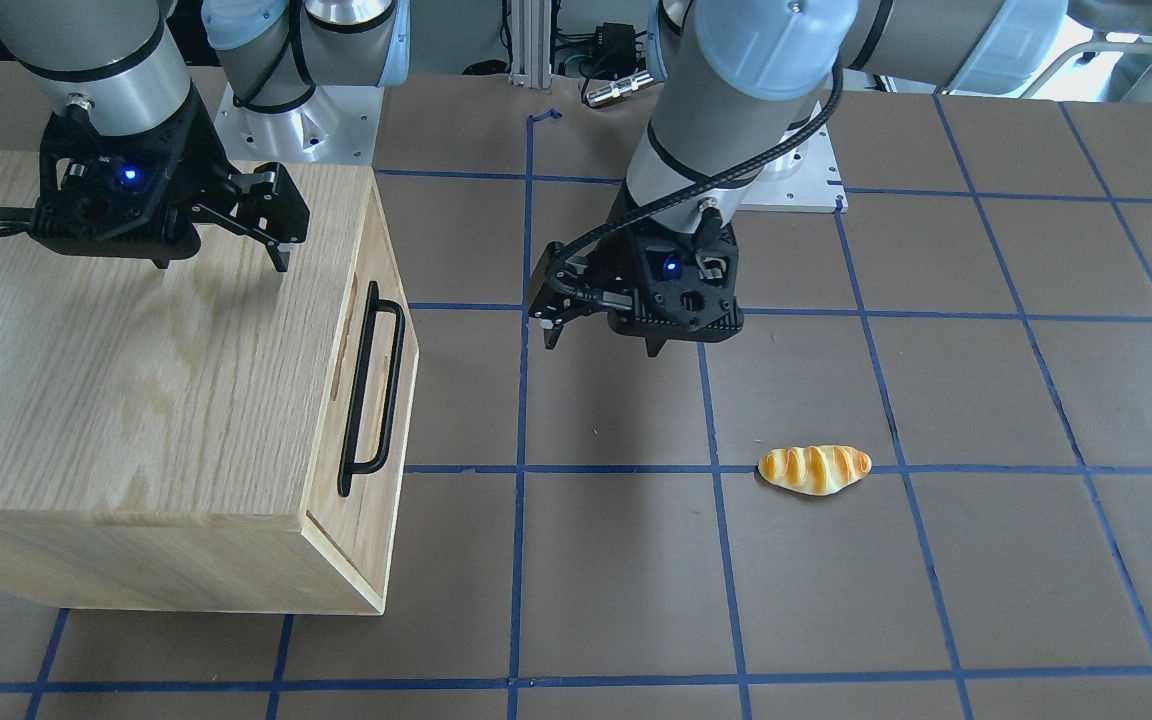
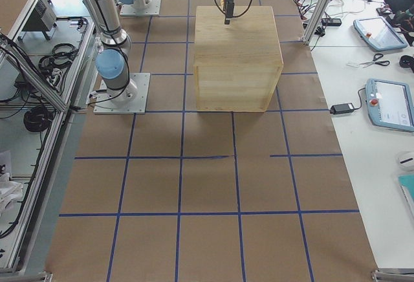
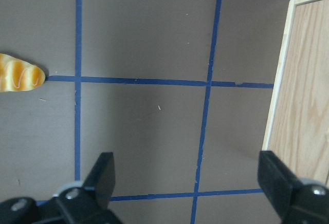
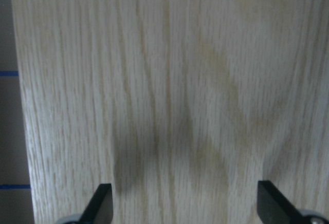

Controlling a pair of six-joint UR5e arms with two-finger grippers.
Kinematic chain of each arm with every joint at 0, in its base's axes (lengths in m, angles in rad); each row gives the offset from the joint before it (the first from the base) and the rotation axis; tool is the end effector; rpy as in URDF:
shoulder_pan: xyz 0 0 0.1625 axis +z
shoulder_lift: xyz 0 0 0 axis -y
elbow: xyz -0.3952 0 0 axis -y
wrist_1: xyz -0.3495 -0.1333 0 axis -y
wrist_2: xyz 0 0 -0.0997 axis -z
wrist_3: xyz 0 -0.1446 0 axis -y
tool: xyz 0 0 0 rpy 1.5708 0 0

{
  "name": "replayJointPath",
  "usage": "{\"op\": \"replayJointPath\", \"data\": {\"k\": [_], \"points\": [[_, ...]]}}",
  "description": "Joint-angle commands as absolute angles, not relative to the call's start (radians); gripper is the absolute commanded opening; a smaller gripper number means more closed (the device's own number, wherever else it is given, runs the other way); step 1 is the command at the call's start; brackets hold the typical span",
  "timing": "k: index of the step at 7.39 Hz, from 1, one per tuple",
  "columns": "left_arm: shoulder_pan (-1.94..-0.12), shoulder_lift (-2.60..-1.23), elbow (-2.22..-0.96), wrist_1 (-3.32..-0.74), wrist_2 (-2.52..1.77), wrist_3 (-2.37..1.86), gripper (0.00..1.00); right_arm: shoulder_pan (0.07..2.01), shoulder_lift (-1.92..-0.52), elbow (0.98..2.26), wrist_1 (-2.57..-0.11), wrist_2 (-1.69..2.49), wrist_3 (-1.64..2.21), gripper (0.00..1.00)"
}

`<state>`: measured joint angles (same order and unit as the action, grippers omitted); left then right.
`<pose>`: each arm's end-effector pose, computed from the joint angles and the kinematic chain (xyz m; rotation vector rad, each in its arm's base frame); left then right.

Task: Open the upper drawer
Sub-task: 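Move the open left gripper toward the black drawer handle on the cabinet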

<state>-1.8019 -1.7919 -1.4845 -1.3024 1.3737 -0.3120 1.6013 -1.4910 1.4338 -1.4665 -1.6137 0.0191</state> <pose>-0.2835 -0.4990 0.3738 0.0986 -2.9126 0.1105 0.1415 -0.4691 0.4274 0.0192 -3.0967 -0.0713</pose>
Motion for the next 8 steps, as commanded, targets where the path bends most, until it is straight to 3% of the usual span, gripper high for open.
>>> {"op": "replayJointPath", "data": {"k": [1,8], "points": [[-1.851,-1.851,-1.460,-1.246,1.353,-0.385,1.00,1.601,-1.491,1.433,-1.466,-1.614,0.020,1.00],[-1.959,-1.940,-1.447,-1.112,1.285,-0.485,1.00,1.601,-1.491,1.433,-1.466,-1.614,0.018,1.00]]}}
